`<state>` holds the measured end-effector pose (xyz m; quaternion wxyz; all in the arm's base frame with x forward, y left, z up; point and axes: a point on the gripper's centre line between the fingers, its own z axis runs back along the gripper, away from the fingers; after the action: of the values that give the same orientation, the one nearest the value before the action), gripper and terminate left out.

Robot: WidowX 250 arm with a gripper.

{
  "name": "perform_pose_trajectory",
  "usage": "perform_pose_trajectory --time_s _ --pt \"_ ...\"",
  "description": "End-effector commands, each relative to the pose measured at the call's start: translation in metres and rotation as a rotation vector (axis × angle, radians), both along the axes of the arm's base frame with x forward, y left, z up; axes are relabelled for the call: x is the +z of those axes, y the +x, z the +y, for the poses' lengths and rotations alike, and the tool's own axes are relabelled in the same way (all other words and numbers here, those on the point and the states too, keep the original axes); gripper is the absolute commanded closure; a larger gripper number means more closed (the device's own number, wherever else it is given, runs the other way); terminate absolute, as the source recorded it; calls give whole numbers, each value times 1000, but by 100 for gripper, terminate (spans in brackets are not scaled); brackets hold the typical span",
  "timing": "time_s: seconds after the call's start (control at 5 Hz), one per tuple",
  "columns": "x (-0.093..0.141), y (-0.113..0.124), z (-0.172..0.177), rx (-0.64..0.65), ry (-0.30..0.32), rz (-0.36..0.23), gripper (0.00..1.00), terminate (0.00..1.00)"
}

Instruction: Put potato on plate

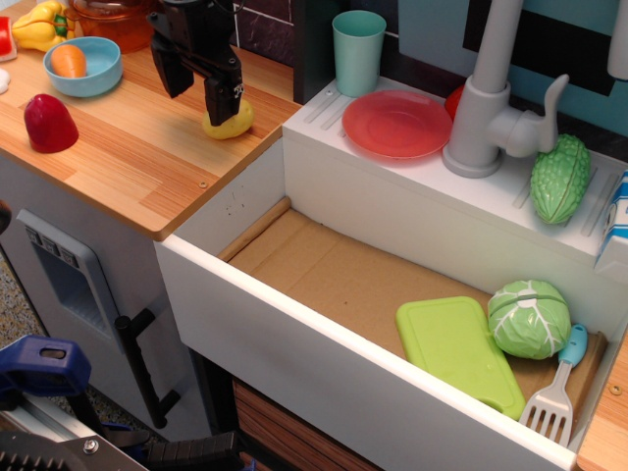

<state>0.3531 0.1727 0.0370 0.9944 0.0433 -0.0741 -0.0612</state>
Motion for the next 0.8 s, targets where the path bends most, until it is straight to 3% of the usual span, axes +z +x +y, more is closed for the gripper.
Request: perform_pose_trajectory --time_s 0.0,0.4,0.6 --pt "8 13 3 -19 -1 -94 0 0" --pt "-9 19 0 -22 -65 -105 0 0" --pt "-14 16 -1 -11 -96 -85 100 0"
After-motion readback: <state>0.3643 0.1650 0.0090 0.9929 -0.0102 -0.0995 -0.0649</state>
